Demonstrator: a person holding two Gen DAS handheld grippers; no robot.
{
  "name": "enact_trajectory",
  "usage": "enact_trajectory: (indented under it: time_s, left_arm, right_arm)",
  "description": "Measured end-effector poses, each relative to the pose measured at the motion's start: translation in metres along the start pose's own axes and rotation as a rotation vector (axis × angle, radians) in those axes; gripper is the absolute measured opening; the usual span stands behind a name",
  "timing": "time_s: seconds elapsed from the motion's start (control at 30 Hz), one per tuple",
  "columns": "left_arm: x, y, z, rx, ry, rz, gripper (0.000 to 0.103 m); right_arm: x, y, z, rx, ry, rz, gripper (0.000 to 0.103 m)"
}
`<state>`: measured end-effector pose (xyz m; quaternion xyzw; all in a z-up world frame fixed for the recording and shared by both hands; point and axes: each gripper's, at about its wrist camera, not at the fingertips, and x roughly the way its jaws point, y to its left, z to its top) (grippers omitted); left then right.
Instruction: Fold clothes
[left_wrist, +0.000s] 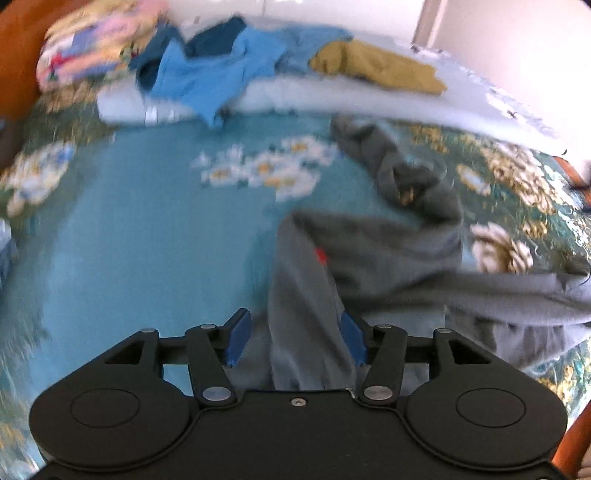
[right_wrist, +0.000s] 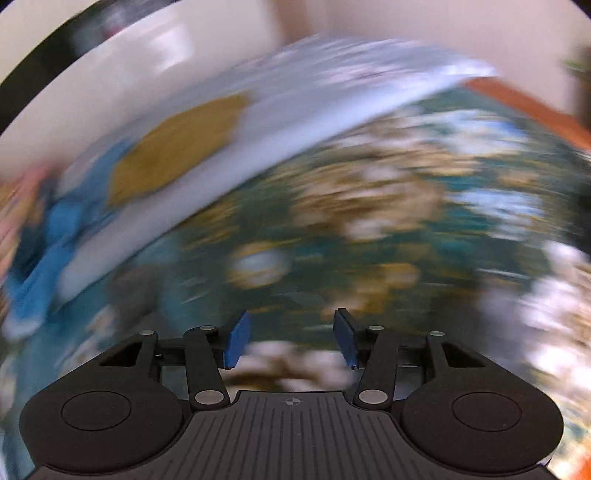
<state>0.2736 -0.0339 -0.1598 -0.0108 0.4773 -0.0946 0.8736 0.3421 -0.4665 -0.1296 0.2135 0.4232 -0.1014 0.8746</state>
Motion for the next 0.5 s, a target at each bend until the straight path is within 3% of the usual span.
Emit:
enact_trajectory:
  time_s: [0.27,0.5]
  left_arm:
    - [0.021,-0.04,-0.026,-0.043,0.08,0.161,0.053]
    - [0.039,-0.057,-0.027,-0.093,0.105,0.289,0.052]
  right_arm:
    - [0.127,0.126,0.012,-0.184,0.233,0.228,0.047]
    - [0.187,0.165,0.012,-0.237,0.322,0.254,0.047]
